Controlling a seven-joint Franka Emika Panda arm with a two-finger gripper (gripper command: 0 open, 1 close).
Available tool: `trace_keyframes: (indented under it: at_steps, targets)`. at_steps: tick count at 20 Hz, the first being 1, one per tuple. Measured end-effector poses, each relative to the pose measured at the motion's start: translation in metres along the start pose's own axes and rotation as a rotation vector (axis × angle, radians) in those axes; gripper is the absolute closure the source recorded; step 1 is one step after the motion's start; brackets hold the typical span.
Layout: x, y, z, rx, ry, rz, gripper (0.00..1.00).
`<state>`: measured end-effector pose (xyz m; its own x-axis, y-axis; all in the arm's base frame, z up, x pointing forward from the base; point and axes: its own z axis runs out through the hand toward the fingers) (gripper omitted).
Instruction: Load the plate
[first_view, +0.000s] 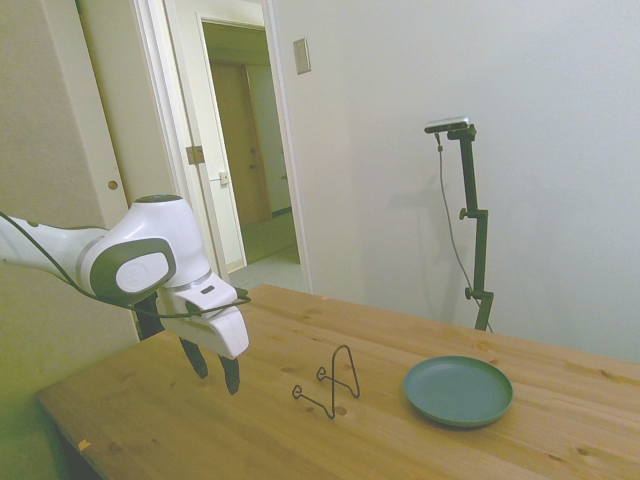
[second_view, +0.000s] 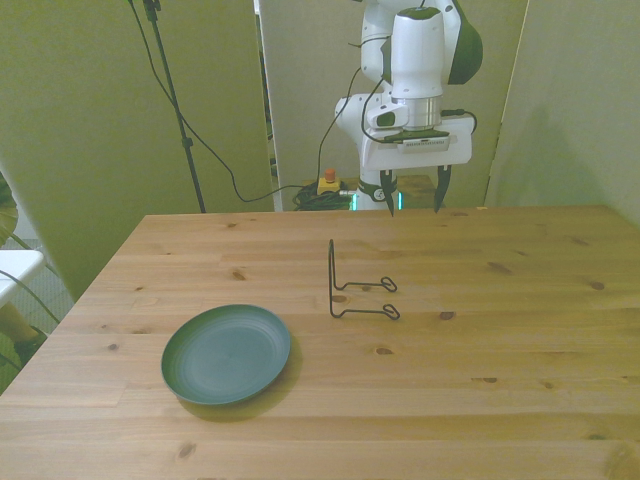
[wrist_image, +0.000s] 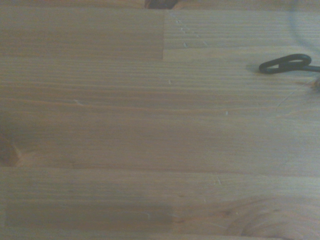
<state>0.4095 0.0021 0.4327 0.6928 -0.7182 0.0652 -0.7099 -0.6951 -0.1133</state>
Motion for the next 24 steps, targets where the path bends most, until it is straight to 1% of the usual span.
trace_keyframes:
  at_steps: [4, 8, 11, 14, 16, 18, 20, 21, 24]
  targets:
    - [0.004, 0.001, -0.004, 0.007, 0.0, 0.004, 0.0]
    - [0.032, 0.013, -0.028, 0.036, 0.002, 0.025, 0.0]
    - [0.069, 0.027, -0.046, 0.055, 0.007, 0.058, 0.0]
    - [0.127, 0.046, -0.058, 0.062, 0.006, 0.108, 0.0]
    - [0.163, 0.054, -0.063, 0.061, 0.002, 0.134, 0.0]
    - [0.184, 0.052, -0.063, 0.054, -0.001, 0.145, 0.0]
    - [0.193, 0.045, -0.062, 0.05, -0.002, 0.141, 0.0]
    - [0.189, 0.041, -0.065, 0.047, -0.011, 0.123, 0.0]
    - [0.196, 0.044, -0.067, 0.053, -0.011, 0.135, 0.0]
